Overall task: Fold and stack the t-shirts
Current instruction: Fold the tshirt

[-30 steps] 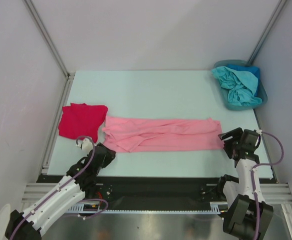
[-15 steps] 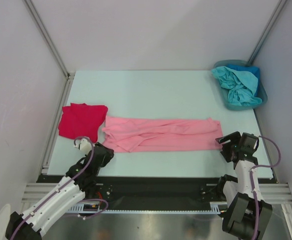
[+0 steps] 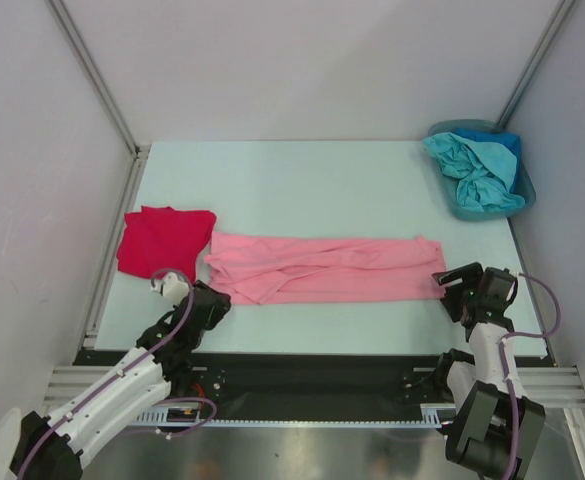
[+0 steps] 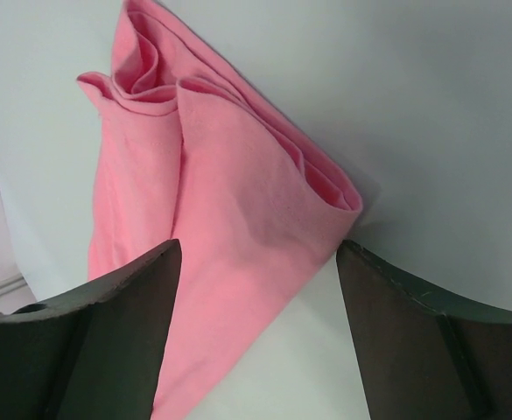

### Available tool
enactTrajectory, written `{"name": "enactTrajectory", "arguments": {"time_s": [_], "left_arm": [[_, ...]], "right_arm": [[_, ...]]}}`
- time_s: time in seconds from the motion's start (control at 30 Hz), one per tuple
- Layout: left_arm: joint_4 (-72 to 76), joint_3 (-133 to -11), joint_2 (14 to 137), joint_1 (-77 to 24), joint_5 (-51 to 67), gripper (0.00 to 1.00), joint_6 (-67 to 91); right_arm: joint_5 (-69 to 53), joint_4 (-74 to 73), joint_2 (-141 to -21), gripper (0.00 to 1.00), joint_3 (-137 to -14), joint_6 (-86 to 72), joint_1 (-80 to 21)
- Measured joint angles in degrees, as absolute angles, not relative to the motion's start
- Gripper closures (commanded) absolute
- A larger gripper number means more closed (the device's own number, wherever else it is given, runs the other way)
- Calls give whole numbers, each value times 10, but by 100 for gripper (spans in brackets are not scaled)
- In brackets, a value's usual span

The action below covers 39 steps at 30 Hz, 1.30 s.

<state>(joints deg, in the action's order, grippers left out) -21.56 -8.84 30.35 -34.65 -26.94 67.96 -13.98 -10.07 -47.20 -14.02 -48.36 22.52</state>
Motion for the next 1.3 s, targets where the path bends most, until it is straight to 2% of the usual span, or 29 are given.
{"name": "enactTrajectory", "arguments": {"time_s": [0.5,0.87,1.3], "left_arm": [[-250,-125,336,-338,-278,48,690],[-279,-111,276,-338,-269,43,701],[-230,-100,342,-335,-251,41,707]], "right_arm": [[-140,-48,-511,23,-143,-495,226],[-148,-46,-517,23,-149,-499,227],[-160,-40,-520,23,-149,-504,231]]}}
